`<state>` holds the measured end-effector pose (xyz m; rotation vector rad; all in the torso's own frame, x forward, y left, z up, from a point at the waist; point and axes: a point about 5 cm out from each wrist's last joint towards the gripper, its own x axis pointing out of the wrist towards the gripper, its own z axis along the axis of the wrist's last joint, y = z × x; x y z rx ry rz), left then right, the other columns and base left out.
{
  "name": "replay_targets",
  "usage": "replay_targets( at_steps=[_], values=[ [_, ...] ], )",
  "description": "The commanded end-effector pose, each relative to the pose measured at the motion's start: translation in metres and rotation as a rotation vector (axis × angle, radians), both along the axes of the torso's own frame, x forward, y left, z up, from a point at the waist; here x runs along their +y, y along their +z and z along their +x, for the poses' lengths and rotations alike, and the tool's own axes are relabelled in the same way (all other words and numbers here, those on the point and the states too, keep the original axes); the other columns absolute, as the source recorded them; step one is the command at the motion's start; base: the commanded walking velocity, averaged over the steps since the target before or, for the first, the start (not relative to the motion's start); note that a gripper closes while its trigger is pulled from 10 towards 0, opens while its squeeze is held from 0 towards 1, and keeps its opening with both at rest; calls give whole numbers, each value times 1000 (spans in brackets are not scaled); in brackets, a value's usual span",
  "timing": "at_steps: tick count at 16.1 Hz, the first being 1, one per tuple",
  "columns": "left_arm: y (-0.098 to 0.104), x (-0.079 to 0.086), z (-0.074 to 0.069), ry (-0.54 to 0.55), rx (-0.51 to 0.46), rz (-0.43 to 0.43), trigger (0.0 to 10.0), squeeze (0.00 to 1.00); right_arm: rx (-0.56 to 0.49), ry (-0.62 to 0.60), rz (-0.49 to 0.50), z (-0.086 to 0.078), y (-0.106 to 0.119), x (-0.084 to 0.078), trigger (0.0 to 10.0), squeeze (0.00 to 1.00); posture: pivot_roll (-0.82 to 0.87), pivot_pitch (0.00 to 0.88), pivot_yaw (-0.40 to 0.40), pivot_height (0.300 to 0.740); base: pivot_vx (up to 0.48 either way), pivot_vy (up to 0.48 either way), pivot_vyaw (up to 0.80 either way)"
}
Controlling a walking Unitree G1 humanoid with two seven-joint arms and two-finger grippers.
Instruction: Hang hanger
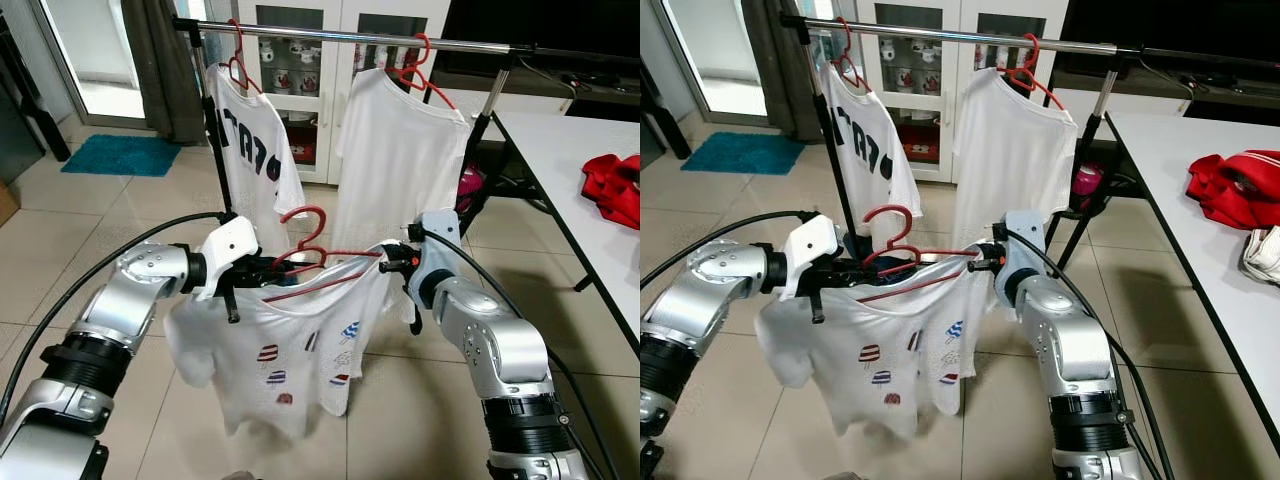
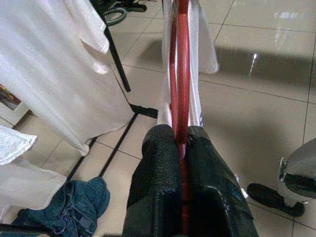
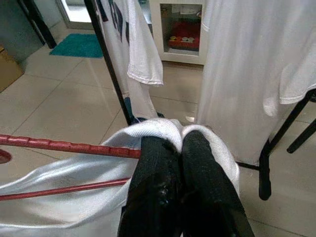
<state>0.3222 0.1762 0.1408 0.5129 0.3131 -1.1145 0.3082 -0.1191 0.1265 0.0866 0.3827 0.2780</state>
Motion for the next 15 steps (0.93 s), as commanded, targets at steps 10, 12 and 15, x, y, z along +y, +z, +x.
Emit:
replay_targets(
  at_steps=[10,12,15],
  values=[
    [2,-10,16,53,-57,4,0,0,1,61,29,-8,5,10,0,0,-153,0,9,740,0,0,0],
    [4,-13,17,42,-56,-15,0,0,-2,83,33,-9,5,13,0,0,-152,0,9,740,0,0,0],
    [6,-14,17,32,-61,-34,0,0,8,156,25,-13,4,21,10000,0,-153,0,10,740,0,0,0]
  ],
)
